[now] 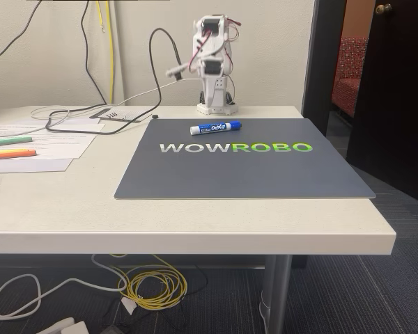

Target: Pick up the blue marker.

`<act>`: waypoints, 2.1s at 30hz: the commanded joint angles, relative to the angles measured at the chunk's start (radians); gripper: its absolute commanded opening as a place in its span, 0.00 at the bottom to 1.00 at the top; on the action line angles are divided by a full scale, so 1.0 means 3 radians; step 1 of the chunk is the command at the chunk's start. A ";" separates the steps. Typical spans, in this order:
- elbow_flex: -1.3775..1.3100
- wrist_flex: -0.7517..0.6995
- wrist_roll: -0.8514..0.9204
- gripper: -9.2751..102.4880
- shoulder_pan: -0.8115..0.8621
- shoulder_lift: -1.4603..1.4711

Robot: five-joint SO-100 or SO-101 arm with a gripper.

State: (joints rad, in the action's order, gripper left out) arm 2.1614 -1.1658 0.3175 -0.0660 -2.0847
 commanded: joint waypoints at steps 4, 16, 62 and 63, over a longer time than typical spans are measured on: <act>0.0179 0.0358 -0.0123 0.08 -0.0087 -0.0056; 0.0445 0.0297 0.0133 0.18 -0.0087 -0.0210; 0.0430 0.0654 0.0573 0.15 -0.0061 0.0706; 0.0430 0.0654 0.0573 0.14 -0.0061 0.0711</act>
State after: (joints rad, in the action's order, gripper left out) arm 2.3071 -0.9664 0.4817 -0.0874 -1.8730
